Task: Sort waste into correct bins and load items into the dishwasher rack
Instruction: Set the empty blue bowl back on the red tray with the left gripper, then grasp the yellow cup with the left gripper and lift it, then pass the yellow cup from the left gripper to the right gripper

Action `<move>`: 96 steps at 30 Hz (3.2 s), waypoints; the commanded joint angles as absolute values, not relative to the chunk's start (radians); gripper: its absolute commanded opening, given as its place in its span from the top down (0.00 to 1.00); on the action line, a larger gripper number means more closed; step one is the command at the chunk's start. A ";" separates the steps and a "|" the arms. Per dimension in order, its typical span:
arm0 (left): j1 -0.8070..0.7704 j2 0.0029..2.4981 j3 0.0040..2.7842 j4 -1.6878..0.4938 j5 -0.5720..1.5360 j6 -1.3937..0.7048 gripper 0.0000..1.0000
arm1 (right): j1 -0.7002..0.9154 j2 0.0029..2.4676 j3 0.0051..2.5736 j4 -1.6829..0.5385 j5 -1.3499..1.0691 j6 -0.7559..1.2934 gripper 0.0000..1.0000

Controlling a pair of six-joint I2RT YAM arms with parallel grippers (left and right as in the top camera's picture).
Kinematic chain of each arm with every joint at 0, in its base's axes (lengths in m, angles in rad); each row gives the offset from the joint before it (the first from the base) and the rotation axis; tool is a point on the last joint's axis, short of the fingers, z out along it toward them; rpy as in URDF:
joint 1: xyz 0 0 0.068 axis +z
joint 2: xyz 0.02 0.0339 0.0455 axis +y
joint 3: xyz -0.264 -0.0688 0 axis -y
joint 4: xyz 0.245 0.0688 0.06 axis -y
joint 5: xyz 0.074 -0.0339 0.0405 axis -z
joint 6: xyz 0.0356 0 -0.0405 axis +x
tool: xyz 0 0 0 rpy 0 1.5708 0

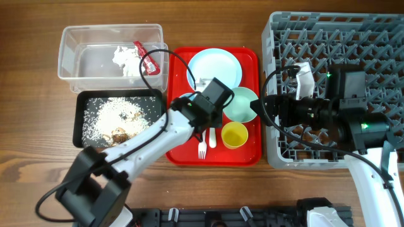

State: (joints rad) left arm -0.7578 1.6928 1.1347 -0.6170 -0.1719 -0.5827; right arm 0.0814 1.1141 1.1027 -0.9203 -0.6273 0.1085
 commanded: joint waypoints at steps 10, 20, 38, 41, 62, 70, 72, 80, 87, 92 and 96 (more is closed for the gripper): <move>-0.763 1.789 1.150 -0.604 -0.299 -0.671 0.70 | 0.079 1.122 1.124 -0.918 -0.619 0.117 0.00; -0.735 1.661 1.239 -0.680 -0.100 -0.603 0.34 | 0.079 1.122 1.124 -0.896 -0.603 0.186 0.00; -0.813 1.717 1.234 -0.680 0.145 -0.501 0.40 | 0.079 1.122 1.124 -0.922 -0.522 0.184 0.00; -0.818 1.735 1.232 -0.700 0.144 -0.501 0.42 | 0.079 1.122 1.124 -0.923 -0.520 0.184 0.00; -0.764 1.747 1.221 -0.678 0.216 -0.543 0.96 | 0.079 1.122 1.124 -0.921 -0.524 0.220 0.00; -0.440 1.613 1.228 -0.668 0.776 -0.538 0.96 | 0.079 1.122 1.124 -0.902 -0.633 0.180 0.00; -0.359 1.606 1.228 -0.668 0.937 -0.527 0.96 | 0.079 1.122 1.124 -0.889 -0.693 0.151 0.00; -0.190 1.606 1.228 -0.615 1.400 -0.527 0.96 | 0.079 1.154 1.124 -0.762 -0.963 0.072 0.00; -0.186 1.606 1.228 -0.556 1.575 -0.527 0.96 | 0.079 1.246 1.124 -0.593 -1.322 0.000 0.00; -0.199 1.606 1.228 -0.556 1.575 -0.527 0.96 | 0.079 1.299 1.124 -0.465 -1.454 0.008 0.00; -0.215 1.606 1.228 -0.556 1.573 -0.527 0.96 | 0.083 1.314 1.124 -0.420 -1.458 0.055 0.00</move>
State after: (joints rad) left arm -0.1970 1.6188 1.2278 -0.5587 1.5272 -0.5358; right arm 0.0814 1.2984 1.1027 -0.4450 -1.3586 0.0364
